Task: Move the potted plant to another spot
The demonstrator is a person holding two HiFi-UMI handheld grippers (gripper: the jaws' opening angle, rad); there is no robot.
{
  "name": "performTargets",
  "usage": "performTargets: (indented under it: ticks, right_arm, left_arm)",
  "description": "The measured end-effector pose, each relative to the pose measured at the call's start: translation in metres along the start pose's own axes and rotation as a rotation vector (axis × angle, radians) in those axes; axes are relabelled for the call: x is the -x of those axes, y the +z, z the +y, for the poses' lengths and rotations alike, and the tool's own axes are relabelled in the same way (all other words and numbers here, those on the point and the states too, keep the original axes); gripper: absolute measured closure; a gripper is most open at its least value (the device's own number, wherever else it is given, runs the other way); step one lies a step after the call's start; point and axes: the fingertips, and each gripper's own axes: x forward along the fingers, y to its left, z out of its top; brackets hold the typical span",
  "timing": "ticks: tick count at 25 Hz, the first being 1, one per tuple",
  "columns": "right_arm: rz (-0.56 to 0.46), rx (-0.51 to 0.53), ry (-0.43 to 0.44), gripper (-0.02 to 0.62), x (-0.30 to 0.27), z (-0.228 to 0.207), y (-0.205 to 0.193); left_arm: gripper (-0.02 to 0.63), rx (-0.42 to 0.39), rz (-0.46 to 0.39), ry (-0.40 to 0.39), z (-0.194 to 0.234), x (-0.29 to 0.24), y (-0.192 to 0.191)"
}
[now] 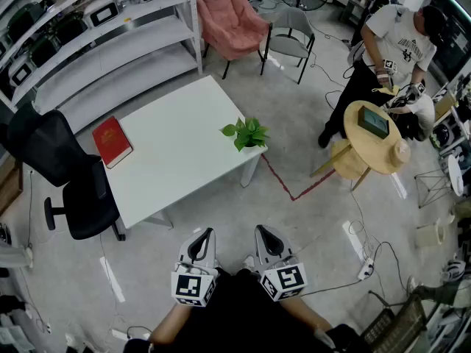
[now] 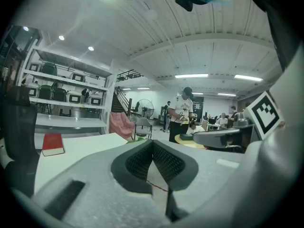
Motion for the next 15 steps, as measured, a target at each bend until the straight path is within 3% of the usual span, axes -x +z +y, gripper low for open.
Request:
performTargets:
  ticks: [15]
  right_arm:
    - [-0.034,-0.009,-0.012,0.584,-0.005,0.019,0.005]
  left_arm:
    - [0.589,0.005,-0.001,-0.037,0.014,0.006,0.0]
